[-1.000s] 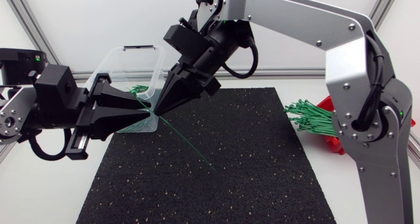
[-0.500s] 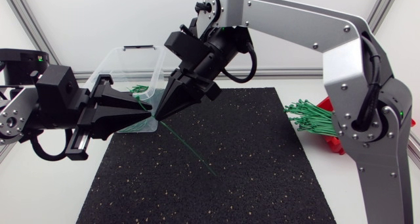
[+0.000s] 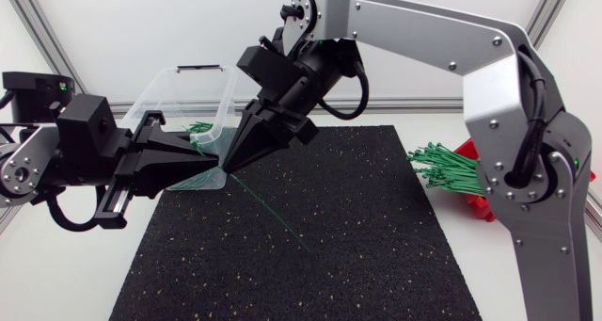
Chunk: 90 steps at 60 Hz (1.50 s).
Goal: Take a green cable tie from the red box, thread the tail through the head to close it, then place it in the transparent bin on the left.
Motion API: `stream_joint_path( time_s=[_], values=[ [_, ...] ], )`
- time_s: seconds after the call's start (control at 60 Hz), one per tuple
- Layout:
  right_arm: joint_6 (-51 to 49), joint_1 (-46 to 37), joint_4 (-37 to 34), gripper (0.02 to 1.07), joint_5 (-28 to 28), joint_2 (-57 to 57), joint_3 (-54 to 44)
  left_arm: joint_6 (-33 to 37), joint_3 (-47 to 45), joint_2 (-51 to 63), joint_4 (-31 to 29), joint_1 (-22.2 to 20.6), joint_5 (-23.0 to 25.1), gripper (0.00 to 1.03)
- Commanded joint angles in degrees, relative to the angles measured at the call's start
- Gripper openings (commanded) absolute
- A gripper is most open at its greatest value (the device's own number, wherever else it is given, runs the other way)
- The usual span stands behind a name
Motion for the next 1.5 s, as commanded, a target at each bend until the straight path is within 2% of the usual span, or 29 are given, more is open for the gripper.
stream_joint_path(
  time_s=[0.0, 0.05, 0.25, 0.283, 0.317, 0.35, 0.417, 0.483, 0.667, 0.817, 0.883, 1.017, 1.133, 1.217, 1.333, 1.383, 1.483],
  values=[
    [-1.76, -0.37, -5.16, 0.1, -0.3, 0.21, -1.79, -2.08, 1.88, 0.8, 0.69, -0.05, 1.47, 0.07],
    [-1.76, -0.37, -5.16, 0.1, -0.21, 0.3, -1.88, -3.05, 2.41, 1.15, 0.69, -0.05, 1.64, 0.03],
    [-0.97, 0.07, -4.54, 0.12, 0.4, 0.21, -1.79, -5.24, 3.82, 1.59, 0.69, -0.4, 1.82, 0.03],
    [-0.44, -0.02, -4.37, 0.23, 0.84, 0.21, -1.7, -5.42, 3.91, 1.59, 0.69, -0.4, 1.82, 0.03],
    [-0.27, -0.28, -4.28, 0.39, 0.84, 0.03, -1.7, -5.51, 3.91, 1.51, 0.69, -0.49, 1.82, 0.03],
    [0.17, -0.46, -4.01, 0.49, 1.46, -0.14, -1.79, -5.68, 3.91, 1.42, 0.69, -0.49, 1.82, 0.03],
    [1.67, -0.9, -2.43, 0.54, 2.6, -0.93, -2.23, -5.95, 3.91, 1.33, 0.69, -0.14, 1.82, 0.03],
    [2.81, -1.51, -1.11, 0.65, 3.57, -1.46, -2.58, -7.09, 3.91, 1.33, 0.6, 0.3, 1.73, 0.03],
    [7.2, -1.69, 5.3, 0.65, 7.17, -3.48, -6.27, -7.26, 2.94, 0.45, -0.02, 1.35, 0.85, 0.03],
    [15.73, -0.9, 18.4, 0.65, 13.24, -7.17, -13.22, -7.35, 1.27, -1.75, -0.54, 2.23, -0.73, 0.03],
    [17.49, -0.64, 21.21, 0.65, 14.73, -7.79, -14.45, -7.35, 0.65, -2.36, -0.89, 2.85, -1.43, 0.03],
    [22.76, -0.2, 30.97, 0.65, 19.83, -10.87, -19.72, -7.35, 0.65, -2.45, -3.27, 2.94, -4.95, 0.03],
    [25.93, -0.2, 36.68, 0.65, 23.43, -13.24, -23.24, -7.35, 0.92, -2.54, -5.38, 2.85, -7.85, 0.03],
    [28.3, -0.11, 42.13, 0.65, 26.51, -16.14, -27.01, -7.35, 1.09, -2.98, -6.87, 2.23, -11.54, 0.03],
    [31.64, 0.77, 48.46, 0.65, 29.85, -21.41, -32.99, -7.44, 2.85, -3.07, -12.5, 1.44, -14.61, 0.03],
    [32.78, 1.21, 50.74, 0.65, 30.55, -23.87, -35.72, -8.32, 3.82, -3.5, -14.52, 1.35, -15.23, 0.03],
    [35.07, 2.27, 55.05, 0.65, 32.66, -28.27, -40.81, -12.27, 4.08, -5.26, -14.78, 1.53, -16.64, 0.03]
  ],
)
